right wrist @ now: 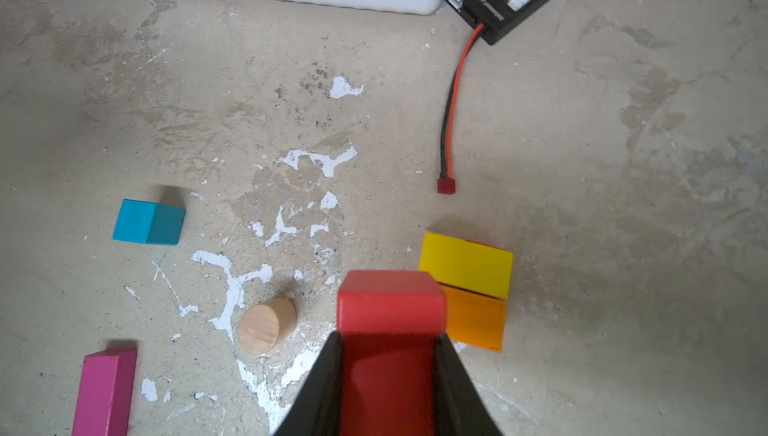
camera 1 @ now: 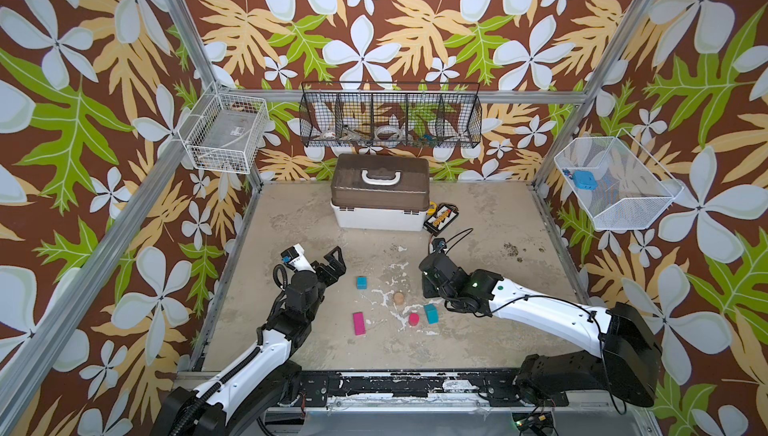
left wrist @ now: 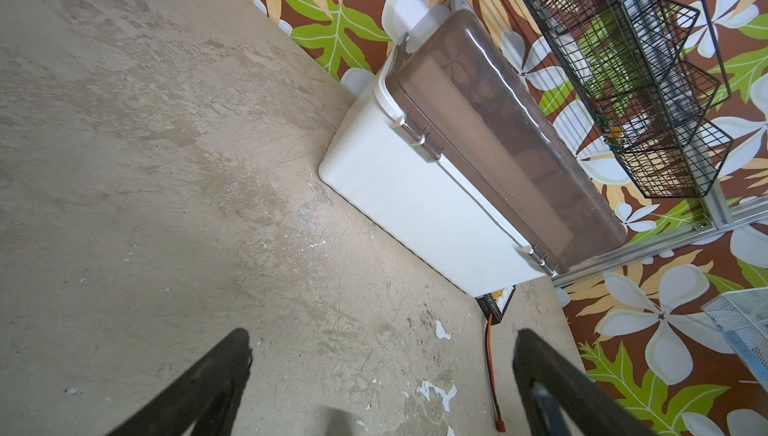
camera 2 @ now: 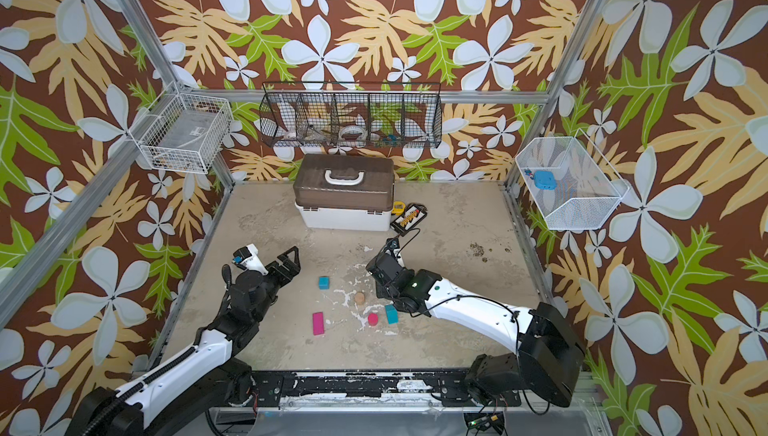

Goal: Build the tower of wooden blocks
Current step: 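Lift the red arch block and carry it toward the stack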

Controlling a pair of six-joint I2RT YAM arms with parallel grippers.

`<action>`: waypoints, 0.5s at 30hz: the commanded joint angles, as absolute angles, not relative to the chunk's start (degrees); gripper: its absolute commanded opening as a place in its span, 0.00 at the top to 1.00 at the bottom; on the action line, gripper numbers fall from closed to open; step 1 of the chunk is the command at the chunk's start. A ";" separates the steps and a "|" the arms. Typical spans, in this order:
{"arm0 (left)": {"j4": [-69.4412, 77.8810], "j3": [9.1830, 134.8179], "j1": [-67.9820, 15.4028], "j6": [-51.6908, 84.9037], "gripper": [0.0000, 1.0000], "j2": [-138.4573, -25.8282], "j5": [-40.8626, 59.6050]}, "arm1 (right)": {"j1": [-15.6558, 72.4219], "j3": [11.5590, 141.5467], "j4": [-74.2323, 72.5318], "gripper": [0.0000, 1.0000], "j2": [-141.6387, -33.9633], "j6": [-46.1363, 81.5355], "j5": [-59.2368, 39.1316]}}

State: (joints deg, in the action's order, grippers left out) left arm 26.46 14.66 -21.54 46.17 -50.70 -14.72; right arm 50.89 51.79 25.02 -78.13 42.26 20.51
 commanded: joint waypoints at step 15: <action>26.56 15.28 -21.45 46.15 0.00 -50.36 -14.52 | 47.87 50.34 24.89 0.90 -83.06 43.36 22.17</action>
State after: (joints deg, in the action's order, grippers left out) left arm 26.30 14.94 -21.54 46.22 -50.54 -14.52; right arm 48.27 49.98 25.34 -82.08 44.42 21.41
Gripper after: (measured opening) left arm 0.996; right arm 0.301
